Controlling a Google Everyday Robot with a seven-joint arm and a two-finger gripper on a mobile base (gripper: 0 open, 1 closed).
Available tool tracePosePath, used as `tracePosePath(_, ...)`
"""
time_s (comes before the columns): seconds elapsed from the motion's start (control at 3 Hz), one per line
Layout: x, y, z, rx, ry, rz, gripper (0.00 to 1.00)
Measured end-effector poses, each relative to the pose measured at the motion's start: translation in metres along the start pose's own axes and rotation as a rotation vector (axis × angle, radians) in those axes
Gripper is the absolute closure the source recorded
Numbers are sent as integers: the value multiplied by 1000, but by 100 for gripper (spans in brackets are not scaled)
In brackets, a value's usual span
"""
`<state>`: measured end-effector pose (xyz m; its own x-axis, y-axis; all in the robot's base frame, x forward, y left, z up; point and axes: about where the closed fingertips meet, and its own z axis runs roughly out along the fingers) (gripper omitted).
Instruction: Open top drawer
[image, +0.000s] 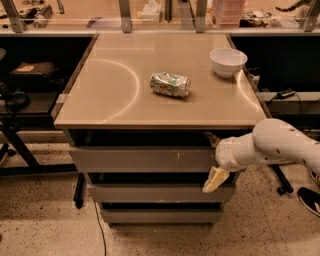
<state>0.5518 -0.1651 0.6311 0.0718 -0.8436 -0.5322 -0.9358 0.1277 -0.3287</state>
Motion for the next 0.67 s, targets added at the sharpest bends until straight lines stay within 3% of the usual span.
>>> tracePosePath(0.67, -1, 0, -1, 0, 0, 0, 43)
